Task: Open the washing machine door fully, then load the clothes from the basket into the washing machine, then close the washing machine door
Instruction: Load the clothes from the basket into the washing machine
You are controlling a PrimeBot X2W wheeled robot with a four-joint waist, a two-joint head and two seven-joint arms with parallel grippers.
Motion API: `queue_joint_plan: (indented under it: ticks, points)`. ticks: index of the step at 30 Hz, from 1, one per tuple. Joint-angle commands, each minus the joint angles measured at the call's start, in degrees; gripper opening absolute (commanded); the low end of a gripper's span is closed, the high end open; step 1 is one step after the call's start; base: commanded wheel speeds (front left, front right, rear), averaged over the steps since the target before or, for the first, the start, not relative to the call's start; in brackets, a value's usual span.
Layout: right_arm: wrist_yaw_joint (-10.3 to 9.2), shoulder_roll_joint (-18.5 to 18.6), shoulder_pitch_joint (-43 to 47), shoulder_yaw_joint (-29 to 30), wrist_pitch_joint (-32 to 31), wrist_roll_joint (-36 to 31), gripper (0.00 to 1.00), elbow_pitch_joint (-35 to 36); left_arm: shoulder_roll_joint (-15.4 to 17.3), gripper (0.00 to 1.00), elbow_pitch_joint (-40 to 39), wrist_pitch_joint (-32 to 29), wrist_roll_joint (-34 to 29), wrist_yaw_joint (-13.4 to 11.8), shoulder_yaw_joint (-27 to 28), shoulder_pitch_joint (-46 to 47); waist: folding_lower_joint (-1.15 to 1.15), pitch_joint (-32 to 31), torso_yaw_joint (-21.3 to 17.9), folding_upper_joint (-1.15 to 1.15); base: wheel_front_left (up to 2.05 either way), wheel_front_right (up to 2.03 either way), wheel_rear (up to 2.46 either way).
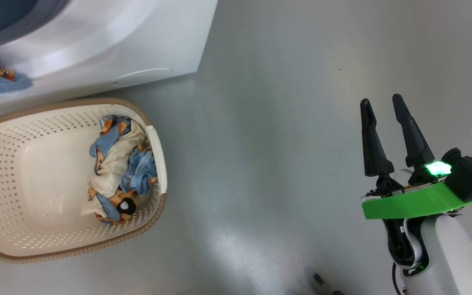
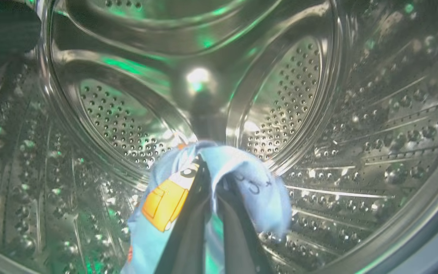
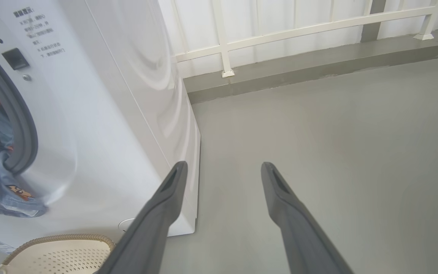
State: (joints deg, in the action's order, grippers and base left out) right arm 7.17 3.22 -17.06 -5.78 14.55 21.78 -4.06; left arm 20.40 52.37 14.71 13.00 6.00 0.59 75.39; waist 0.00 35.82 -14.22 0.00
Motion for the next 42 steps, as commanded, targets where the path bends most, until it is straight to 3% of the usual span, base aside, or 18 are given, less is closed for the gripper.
queue_joint_plan:
  ticks: [1,2,3,18,42]
  points:
    - [0.32,-0.09,0.53,-1.31,0.45,1.02,1.0,1.19,2.51,0.31,-0.97,0.29,-0.73,0.14,0.73,0.08,0.0,-0.16,0.03,0.0,0.0,0.0,0.0]
    - [0.32,-0.11,0.56,-1.28,0.45,1.03,1.0,1.17,2.41,0.95,-0.07,0.29,-0.79,0.12,0.88,0.21,0.0,-0.28,0.06,0.0,0.0,0.0,0.0]
    - [0.32,-0.12,0.58,-1.28,0.45,1.04,1.0,1.16,2.36,1.0,0.58,0.29,-0.97,0.15,0.86,0.39,0.0,-0.37,0.09,0.0,0.0,0.0,0.0]
    - [0.32,-0.03,0.89,-1.13,0.45,0.83,1.0,0.87,1.13,1.0,3.8,0.29,-1.26,0.01,3.27,-1.7,0.0,-2.81,0.62,0.0,0.0,0.0,0.0]
    - [0.32,4.36,2.07,-0.48,0.45,-0.04,1.0,0.36,-7.06,1.0,-10.77,0.29,-2.0,1.2,9.29,-24.64,0.0,-13.29,4.84,0.0,0.0,0.0,0.0]
